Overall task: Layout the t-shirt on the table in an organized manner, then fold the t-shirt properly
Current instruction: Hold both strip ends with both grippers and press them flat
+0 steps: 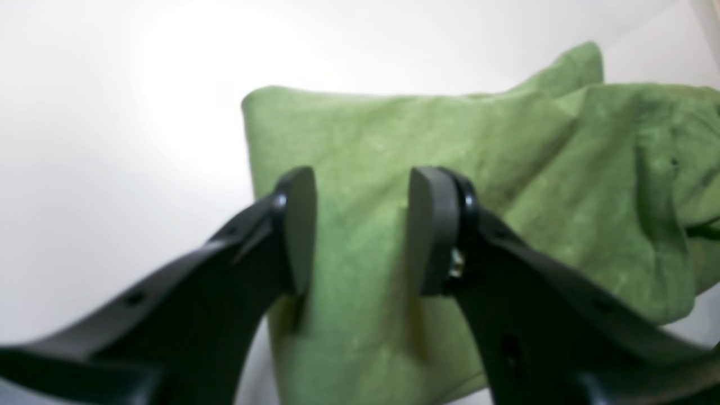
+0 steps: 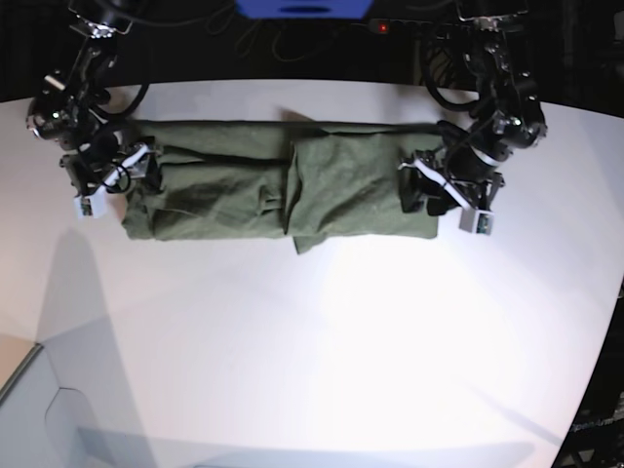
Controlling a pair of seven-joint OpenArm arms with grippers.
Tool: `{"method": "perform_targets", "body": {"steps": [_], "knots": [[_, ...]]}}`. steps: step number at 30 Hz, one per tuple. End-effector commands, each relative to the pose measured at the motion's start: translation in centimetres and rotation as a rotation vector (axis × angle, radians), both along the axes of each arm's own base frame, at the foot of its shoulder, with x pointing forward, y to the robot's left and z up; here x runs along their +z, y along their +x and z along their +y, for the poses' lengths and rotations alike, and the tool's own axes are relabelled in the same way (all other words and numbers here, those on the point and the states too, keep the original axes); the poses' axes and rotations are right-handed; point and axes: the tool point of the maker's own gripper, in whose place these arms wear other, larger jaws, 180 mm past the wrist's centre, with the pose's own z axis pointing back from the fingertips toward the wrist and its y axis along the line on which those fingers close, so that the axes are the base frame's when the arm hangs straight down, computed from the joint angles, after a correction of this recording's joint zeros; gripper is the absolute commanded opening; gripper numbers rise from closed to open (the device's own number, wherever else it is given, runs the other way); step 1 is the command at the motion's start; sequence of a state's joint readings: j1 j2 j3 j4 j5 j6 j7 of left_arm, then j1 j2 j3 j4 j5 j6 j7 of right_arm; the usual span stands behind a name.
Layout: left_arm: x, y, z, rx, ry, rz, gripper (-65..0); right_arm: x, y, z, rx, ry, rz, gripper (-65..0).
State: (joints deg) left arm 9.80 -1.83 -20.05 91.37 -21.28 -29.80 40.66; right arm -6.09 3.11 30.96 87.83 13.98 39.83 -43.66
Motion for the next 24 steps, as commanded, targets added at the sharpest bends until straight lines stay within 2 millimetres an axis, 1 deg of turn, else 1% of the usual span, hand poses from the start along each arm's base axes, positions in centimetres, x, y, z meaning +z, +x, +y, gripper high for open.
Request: {"method": "perform_targets", "body": {"steps": [1, 4, 6, 8, 16, 18, 20, 21, 24], "knots": [[1.2, 0.7, 0.0, -0.001, -0.01, -0.047, -38.5, 1.1, 0.8, -0.2, 0.004, -0.006, -0.045, -21.5], [1.2, 0.7, 0.0, -0.001, -0.012, -0.045, -38.5, 0.8, 0.8, 0.5, 0.0, 0.015, -0.041, -21.6], [1.1, 0.6, 0.0, -0.001, -0.009, -0.045, -38.5, 0.8, 0.8, 0.7, -0.001, 0.021, -0.041, -23.3], [1.2, 0.6, 0.0, -0.001, -0.01, -0.045, -38.5, 0.6, 0.7, 1.2, -0.003, 0.034, -0.041, -27.7], [1.1, 0.6, 0.1, 0.001, -0.007, -0.041, -38.5, 0.6, 0.7, 1.4, -0.003, 0.039, -0.041, -43.6], [1.1, 0.6, 0.1, 0.001, -0.007, -0.041, -38.5, 0.6, 0.7, 1.4, -0.003, 0.039, -0.041, -51.3], [1.1, 0.6, 0.1, 0.002, -0.011, -0.042, -38.5, 0.6, 0.7, 1.4, -0.003, 0.039, -0.041, -62.3], [1.1, 0.6, 0.1, 0.002, -0.013, -0.043, -38.5, 0.6, 0.7, 1.4, -0.003, 0.039, -0.041, -65.0], [1.6, 0.7, 0.1, 0.0, -0.009, -0.057, -38.5, 0.9, 1.0, 1.4, -0.001, 0.036, -0.051, -65.0]]}}
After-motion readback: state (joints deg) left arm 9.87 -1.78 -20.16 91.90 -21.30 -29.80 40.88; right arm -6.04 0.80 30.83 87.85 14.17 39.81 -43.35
